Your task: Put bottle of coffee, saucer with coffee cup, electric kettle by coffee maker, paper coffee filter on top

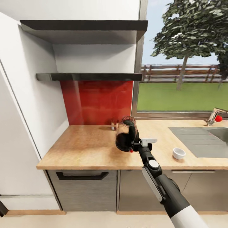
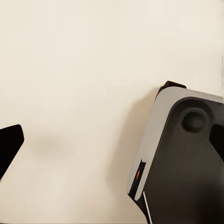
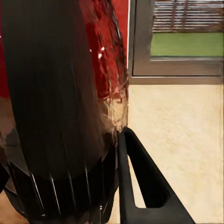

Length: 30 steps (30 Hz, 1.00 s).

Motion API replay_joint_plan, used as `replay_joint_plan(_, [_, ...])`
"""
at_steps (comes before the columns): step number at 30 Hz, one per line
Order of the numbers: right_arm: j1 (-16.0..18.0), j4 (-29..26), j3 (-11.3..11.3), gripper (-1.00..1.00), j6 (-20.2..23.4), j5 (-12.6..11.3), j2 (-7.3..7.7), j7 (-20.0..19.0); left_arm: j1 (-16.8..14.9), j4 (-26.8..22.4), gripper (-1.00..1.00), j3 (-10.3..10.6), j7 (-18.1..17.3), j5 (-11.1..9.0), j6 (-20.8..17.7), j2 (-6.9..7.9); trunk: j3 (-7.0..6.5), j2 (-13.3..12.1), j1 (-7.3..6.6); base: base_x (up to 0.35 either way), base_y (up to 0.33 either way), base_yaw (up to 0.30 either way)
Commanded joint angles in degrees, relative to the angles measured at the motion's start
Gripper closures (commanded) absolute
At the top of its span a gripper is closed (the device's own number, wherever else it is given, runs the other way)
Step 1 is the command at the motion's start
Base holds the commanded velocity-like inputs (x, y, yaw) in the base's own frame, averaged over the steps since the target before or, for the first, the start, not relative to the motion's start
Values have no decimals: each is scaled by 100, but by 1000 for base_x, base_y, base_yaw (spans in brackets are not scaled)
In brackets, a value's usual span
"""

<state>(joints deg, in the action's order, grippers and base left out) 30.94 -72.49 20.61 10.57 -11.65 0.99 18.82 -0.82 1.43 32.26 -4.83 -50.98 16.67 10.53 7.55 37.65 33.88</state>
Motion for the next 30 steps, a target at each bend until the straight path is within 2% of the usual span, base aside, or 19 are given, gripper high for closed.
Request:
replay_joint_plan(1, [9, -11, 22, 100, 24, -14, 7, 52, -6, 15, -100, 35, -44, -61, 20, -4, 9, 9, 2, 0, 0, -293])
replay_joint_plan(10, [9, -11, 22, 100, 24, -16, 7, 52, -6, 15, -100, 35, -44, -61, 29, -16, 9, 9, 2, -21, 21, -293])
replay_joint_plan(30, [9, -2, 22, 100, 24, -17, 6, 52, -6, 15, -100, 35, -44, -61, 29, -15, 9, 9, 2, -204, 228, -293])
